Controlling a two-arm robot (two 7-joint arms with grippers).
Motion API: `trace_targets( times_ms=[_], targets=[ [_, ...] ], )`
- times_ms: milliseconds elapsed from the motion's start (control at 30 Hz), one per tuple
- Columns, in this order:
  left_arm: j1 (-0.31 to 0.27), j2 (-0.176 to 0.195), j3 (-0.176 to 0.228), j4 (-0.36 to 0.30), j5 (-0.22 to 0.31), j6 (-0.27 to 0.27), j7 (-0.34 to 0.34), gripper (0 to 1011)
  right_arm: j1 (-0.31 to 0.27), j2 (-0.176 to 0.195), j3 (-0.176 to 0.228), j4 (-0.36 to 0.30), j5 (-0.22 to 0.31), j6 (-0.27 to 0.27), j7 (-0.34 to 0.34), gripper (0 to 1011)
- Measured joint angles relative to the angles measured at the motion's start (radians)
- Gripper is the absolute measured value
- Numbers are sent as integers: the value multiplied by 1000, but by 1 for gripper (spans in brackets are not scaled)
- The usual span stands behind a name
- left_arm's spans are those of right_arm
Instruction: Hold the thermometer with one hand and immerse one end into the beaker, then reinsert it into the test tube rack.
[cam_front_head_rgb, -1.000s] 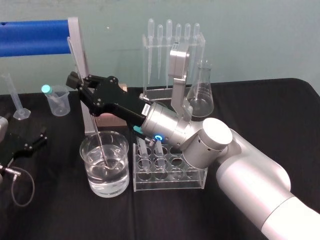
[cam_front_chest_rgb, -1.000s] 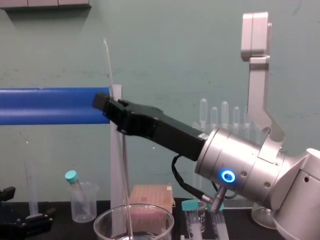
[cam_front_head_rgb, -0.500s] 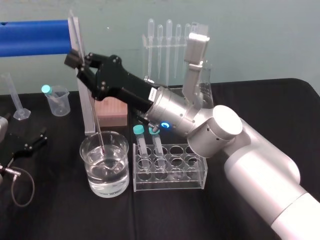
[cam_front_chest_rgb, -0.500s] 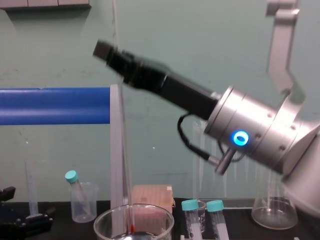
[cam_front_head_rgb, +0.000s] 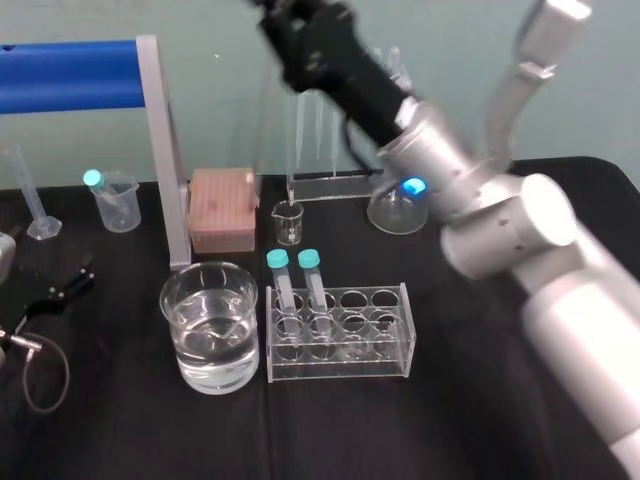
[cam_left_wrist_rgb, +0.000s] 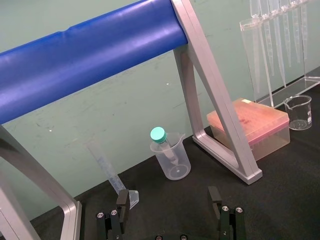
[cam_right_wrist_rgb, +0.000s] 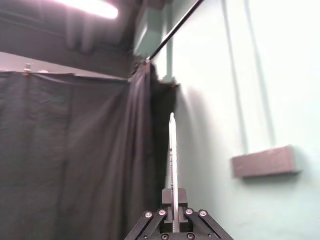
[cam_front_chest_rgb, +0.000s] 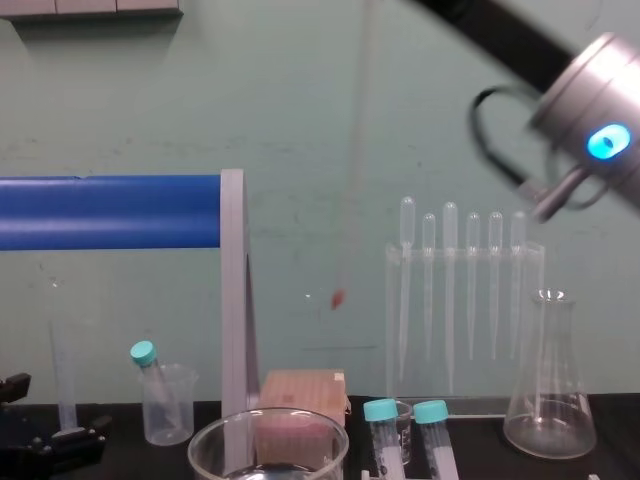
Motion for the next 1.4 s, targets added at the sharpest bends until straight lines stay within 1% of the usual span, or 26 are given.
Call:
trace_targets(
  times_ms=[33,67,100,133,167,267,300,400,433,467,500,533,600,767,967,1200,1400],
  targets=[
    [0,0,0,0,0,0,0,1008,-14,19,20,-34,-10,-8,-29,56],
    [0,0,0,0,0,0,0,1008,-23,30,31,-55,-17,-11,-44,56],
    [0,0,0,0,0,0,0,1008,-43,52,53,-95,-35,-15,-78,56],
    [0,0,0,0,0,0,0,1008,-55,65,64,-115,-46,-15,-97,56],
    [0,0,0,0,0,0,0,1008,-79,88,86,-156,-66,-14,-132,56],
    [0,0,0,0,0,0,0,1008,-115,120,114,-209,-92,-1,-174,56],
    [0,0,0,0,0,0,0,1008,-142,139,132,-239,-106,11,-199,56],
    [0,0,0,0,0,0,0,1008,-182,162,156,-281,-120,28,-227,56],
    [0,0,0,0,0,0,0,1008,-207,175,169,-301,-125,40,-238,56],
    [0,0,0,0,0,0,0,1008,-218,179,174,-309,-126,45,-242,57],
    [0,0,0,0,0,0,0,1008,-242,187,181,-321,-127,54,-247,56],
    [0,0,0,0,0,0,0,1008,-242,187,181,-321,-127,54,-247,56],
    [0,0,0,0,0,0,0,1008,-276,196,191,-336,-126,66,-252,56],
    [0,0,0,0,0,0,0,1008,-320,205,206,-344,-124,78,-258,56],
    [0,0,0,0,0,0,0,1008,-355,210,221,-330,-120,81,-259,56],
    [0,0,0,0,0,0,0,1008,-367,200,226,-281,-121,69,-251,56],
    [0,0,0,0,0,0,0,1008,-336,185,213,-217,-123,55,-216,56]
  ],
)
